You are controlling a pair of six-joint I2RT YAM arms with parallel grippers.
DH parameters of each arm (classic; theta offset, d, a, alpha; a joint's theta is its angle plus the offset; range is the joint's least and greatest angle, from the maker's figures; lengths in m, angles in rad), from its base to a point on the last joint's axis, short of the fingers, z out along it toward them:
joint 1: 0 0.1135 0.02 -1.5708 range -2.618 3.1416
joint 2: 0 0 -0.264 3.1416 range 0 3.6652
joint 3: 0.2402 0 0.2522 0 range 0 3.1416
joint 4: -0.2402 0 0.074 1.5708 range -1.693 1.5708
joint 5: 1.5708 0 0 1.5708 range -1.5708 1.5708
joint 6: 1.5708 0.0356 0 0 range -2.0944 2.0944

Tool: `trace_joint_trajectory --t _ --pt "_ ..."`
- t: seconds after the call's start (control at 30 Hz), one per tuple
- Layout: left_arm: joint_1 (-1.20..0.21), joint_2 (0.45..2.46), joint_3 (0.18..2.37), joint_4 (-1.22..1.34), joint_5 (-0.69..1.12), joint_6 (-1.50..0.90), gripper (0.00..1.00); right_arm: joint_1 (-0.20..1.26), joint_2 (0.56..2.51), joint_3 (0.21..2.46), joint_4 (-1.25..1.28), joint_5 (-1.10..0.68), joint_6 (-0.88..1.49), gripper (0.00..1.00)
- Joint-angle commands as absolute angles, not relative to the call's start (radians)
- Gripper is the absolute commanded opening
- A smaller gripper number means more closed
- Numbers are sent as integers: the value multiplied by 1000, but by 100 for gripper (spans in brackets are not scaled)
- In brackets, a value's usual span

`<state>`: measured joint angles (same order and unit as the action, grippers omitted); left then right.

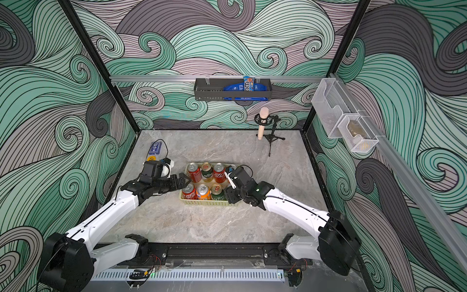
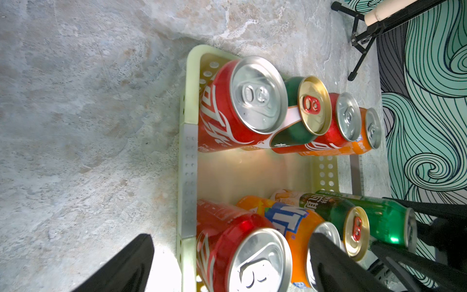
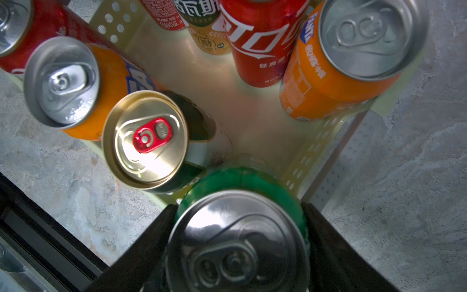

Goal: Take out the drinks from the basket
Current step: Pick up the drink from the basket, then place the drink at the center of the board.

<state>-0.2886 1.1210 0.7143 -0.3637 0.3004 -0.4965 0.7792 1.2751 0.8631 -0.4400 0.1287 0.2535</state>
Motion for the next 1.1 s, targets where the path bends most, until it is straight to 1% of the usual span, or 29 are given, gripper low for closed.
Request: trace_joint_trajectory --t 0.0,0.27,0.63,0.87,1.07 --pt "-295 1093 749 -372 318 -492 99 763 1249 940 -414 130 272 54" --pt "-296 1052 779 -338 381 -542 99 718 1240 1012 -462 146 273 53" --pt "-312 1009 836 -313 409 -605 99 650 1194 1083 -516 163 272 53" --pt "-343 1026 860 -302 416 -613 99 623 1164 1111 -568 200 254 53" --pt "-381 1047 873 -286 412 -622 99 599 1127 1087 -591 216 260 52"
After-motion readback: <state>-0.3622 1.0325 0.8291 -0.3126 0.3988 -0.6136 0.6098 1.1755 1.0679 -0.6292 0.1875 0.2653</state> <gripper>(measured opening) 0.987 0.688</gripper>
